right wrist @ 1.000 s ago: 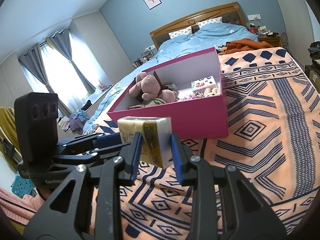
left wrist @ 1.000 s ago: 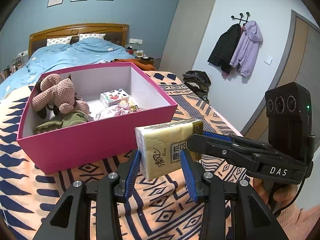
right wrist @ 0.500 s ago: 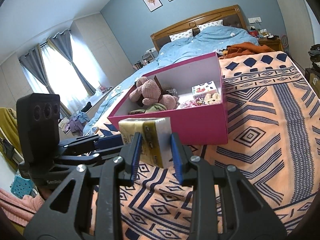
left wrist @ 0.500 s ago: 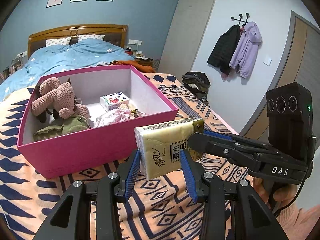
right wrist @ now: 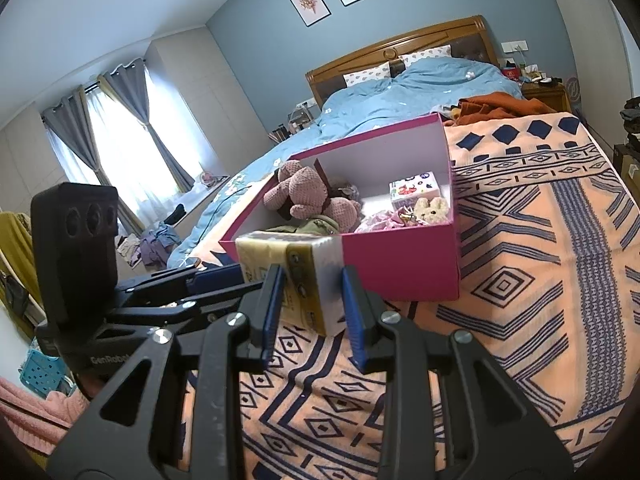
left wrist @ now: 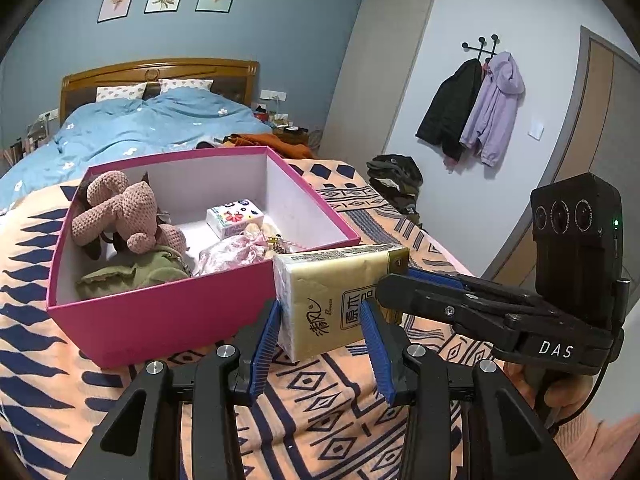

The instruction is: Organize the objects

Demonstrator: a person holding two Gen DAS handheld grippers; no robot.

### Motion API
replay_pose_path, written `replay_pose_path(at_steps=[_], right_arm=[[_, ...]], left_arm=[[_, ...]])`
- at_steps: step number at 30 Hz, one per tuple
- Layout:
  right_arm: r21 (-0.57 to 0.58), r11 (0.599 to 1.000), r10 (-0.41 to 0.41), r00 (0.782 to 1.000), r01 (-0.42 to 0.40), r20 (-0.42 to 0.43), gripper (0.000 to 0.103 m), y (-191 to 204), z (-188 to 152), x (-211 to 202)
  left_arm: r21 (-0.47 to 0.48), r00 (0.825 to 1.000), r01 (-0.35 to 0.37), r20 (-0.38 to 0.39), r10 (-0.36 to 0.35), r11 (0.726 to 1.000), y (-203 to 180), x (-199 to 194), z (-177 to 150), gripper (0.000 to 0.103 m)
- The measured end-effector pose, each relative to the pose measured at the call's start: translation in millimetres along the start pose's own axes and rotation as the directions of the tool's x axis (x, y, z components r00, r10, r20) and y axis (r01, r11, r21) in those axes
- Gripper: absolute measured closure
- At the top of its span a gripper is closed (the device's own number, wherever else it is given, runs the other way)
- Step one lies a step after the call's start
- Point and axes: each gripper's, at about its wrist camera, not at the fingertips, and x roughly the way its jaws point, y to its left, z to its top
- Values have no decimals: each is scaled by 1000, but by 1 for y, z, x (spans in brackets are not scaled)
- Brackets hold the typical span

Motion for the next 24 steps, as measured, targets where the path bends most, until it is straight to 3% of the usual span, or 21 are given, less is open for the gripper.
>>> replay_pose_path(at_steps=[24], right_arm=[[-19, 1000, 3, 1000, -3, 17, 70, 2, 12, 3]], left_arm=[[14, 1000, -13, 21, 12, 1000, 4, 0, 11, 61]])
